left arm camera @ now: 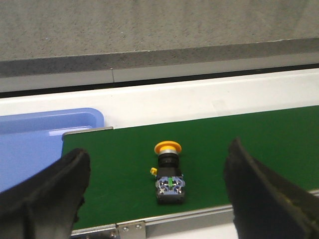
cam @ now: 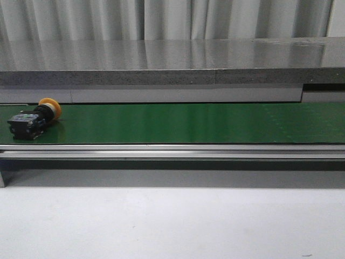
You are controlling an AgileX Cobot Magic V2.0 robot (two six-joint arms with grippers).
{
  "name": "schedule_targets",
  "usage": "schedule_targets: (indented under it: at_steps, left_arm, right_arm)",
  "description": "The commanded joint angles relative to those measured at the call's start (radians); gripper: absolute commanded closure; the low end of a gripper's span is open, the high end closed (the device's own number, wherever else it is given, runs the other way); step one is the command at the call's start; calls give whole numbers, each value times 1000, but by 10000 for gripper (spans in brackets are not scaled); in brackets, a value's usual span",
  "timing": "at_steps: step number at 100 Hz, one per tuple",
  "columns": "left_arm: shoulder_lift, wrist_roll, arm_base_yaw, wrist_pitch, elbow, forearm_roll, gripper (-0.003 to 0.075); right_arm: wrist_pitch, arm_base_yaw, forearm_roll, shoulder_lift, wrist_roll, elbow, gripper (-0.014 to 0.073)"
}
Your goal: Move button from left to right
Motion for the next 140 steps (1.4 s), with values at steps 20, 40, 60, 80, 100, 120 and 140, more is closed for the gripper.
schedule_targets:
  at_steps: [20, 40, 60, 80, 100, 120, 140]
  left_arm:
    - [-333, -2, -23, -205, 244, -21, 192]
    - [-491, -2, -21, -271, 349, -15, 192]
    - [-507, -2, -21, -275, 367, -15, 193]
    - [-507, -2, -21, -275, 367, -15, 262]
    - [-507, -2, -21, -275, 367, -15, 510]
    - [-507, -2, -21, -275, 367, -15, 715]
    - [-507, -2, -21, -275, 367, -15, 715]
  right_arm:
    - [-74, 3, -11, -18, 0, 0, 662]
    - [-74, 3, -11, -18, 0, 0, 662]
    - [-74, 3, -11, -18, 0, 0, 662]
    - [-74, 3, -11, -18, 0, 0, 662]
    - [-74, 3, -11, -18, 0, 0, 662]
    - [-74, 3, -11, -18, 0, 0, 662]
    - [-74, 3, -11, -18, 0, 0, 662]
